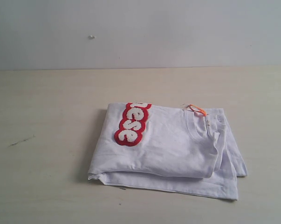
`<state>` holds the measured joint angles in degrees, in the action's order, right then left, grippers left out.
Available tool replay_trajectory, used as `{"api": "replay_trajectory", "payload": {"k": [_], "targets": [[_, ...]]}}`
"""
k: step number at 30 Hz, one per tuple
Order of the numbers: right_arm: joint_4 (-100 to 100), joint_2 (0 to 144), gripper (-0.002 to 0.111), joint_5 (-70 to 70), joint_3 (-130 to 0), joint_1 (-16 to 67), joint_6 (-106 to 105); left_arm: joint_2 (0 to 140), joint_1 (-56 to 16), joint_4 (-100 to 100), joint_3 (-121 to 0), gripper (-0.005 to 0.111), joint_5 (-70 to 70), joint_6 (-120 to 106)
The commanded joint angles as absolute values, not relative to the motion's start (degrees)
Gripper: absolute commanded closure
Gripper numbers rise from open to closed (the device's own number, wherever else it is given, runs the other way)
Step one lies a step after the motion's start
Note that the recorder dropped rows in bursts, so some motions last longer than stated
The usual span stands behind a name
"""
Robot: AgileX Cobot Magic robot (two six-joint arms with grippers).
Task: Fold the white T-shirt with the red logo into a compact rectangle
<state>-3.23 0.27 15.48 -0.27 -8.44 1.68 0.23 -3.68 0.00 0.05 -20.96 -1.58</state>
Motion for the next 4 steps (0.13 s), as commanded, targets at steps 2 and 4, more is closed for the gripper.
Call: {"api": "replay_trajectory", "payload": {"k": [2, 4], "targets": [[-2.93, 0.0, 0.108, 15.32, 0.0, -8.68, 1.66, 0.0, -3.61, -0.77, 0.0, 0.107, -20.44, -1.26], [-2.93, 0.0, 0.108, 15.32, 0.0, -8.68, 1.66, 0.0, -3.61, -0.77, 0.0, 0.107, -20.44, -1.26]]}}
